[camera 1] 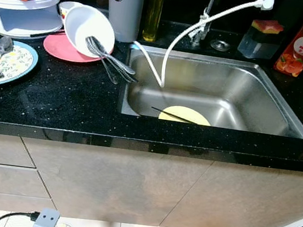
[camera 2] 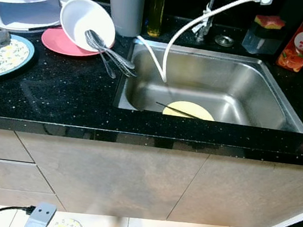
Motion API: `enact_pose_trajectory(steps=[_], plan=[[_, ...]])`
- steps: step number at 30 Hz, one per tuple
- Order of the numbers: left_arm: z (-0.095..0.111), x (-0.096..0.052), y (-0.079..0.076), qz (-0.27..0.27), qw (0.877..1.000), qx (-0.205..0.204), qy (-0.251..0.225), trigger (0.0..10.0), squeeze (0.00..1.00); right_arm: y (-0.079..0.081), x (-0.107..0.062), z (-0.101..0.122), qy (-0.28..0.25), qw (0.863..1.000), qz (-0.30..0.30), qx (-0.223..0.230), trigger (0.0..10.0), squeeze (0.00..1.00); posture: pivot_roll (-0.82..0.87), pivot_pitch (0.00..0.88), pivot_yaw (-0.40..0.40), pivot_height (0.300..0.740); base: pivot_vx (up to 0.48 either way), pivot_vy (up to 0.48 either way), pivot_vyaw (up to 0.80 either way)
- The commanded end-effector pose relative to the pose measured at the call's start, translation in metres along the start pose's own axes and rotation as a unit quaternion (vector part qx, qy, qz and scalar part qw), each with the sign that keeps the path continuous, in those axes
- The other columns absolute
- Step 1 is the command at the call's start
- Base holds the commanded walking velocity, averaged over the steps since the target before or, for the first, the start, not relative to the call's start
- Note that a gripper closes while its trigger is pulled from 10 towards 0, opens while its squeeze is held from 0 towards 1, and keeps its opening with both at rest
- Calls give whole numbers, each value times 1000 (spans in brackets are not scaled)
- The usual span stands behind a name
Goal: Kitchen organization
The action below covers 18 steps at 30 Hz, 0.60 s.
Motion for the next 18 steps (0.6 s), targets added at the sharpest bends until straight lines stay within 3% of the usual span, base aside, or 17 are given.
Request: enact_pose_trajectory(steps=[1,9,14,18], plan=[[3,0,3,0,1000,8,3,10000,0,-2,-1,-13,13,1000,-9,22,10000,0,-62,38,-14,740,0,0,0],[14,0,5,3,1000,21,-2,10000,0,-3,0,-3,2,999,-15,51,10000,0,-73,10,7,740,0,0,0],[36,2,-6,-12,999,25,-28,10000,0,-5,0,11,-11,999,-16,45,10000,0,-56,23,19,740,0,0,0],[37,3,-11,-18,999,34,-27,10000,0,-5,0,11,-10,998,-18,54,10000,0,-54,15,22,740,0,0,0]])
Point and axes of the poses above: a point about 5 cm out from each wrist's last joint towards the gripper, its own x axis pointing out of the wrist towards the gripper, its own z axis along the axis of the wrist's last joint, y = z × x, the point moved 3 cm from there along x, pointing out of the wrist towards the gripper, and after that the axes turned 14 degrees about -x, right-handed, at the moved point
